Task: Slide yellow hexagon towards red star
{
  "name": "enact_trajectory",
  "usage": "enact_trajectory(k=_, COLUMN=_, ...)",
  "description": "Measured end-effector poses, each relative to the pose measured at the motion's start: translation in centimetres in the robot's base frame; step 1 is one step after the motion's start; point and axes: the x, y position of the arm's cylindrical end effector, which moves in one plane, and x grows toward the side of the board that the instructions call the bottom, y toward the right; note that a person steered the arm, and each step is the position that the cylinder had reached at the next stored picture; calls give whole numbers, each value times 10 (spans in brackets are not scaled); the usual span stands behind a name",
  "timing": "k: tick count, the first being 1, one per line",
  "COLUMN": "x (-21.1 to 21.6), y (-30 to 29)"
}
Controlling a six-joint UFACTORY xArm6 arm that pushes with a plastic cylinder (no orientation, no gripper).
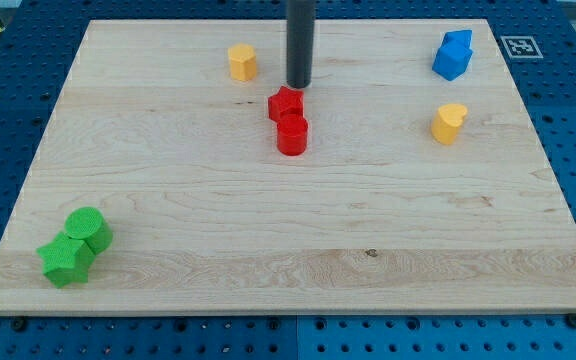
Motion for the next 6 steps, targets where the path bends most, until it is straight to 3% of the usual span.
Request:
enact_trajectory(k=3, x=40, y=-9)
enact_trajectory(k=4, x=32, y=-15)
enact_trajectory(k=6, x=27, y=-106)
